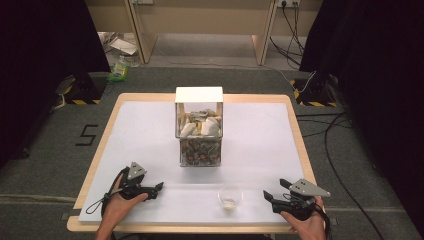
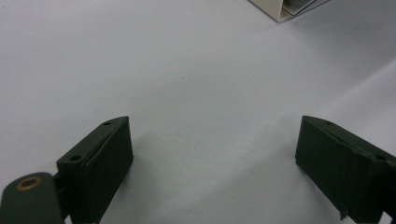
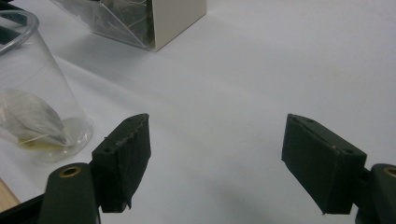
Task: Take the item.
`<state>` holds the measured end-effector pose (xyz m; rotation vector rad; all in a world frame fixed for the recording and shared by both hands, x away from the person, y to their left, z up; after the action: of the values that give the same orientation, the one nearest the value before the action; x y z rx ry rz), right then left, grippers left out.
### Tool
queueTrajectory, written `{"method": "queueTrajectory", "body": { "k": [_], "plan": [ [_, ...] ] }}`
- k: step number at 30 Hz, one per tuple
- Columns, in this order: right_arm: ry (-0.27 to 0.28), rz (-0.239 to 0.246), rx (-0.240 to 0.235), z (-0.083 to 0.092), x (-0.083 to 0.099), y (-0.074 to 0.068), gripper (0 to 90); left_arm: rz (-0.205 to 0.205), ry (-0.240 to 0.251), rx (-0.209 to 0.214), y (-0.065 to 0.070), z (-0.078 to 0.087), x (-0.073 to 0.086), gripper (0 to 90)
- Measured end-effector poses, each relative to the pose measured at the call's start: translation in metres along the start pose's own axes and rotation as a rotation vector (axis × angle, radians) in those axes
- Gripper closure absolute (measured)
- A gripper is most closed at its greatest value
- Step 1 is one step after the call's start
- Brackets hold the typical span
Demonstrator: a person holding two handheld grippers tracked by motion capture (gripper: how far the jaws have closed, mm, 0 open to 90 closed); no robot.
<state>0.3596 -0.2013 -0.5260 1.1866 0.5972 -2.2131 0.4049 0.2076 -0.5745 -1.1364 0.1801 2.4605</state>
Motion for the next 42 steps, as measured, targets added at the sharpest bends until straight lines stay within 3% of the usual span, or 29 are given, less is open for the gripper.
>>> {"method": "queueTrajectory", "body": {
  "k": [17,39,42],
  "plan": [
    [-0.085,-0.048,0.024,0.009,0.027,0.004,18.0,0.000,0.000,0.000,0.000,0.000,0.000,10.3],
    [-0.191,-0.051,0.062,0.018,0.054,0.004,17.4,0.002,0.001,0.001,0.000,0.000,0.000,10.3],
    [-0.195,-0.014,0.077,0.019,0.060,0.004,16.3,0.001,0.000,0.000,0.000,0.000,0.000,10.3]
  ]
}}
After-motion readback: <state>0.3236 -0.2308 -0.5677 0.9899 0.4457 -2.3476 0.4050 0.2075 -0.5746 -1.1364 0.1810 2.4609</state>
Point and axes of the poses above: each handheld gripper's, and its own axes: z roughly backward along the jaws, x roughly out of its underside, y roughly to its right, the point moved 10 cm from there along -z, roughly forward along the jaws, and after that the axes turned 7 degrees about -x, right-handed, at the moved point
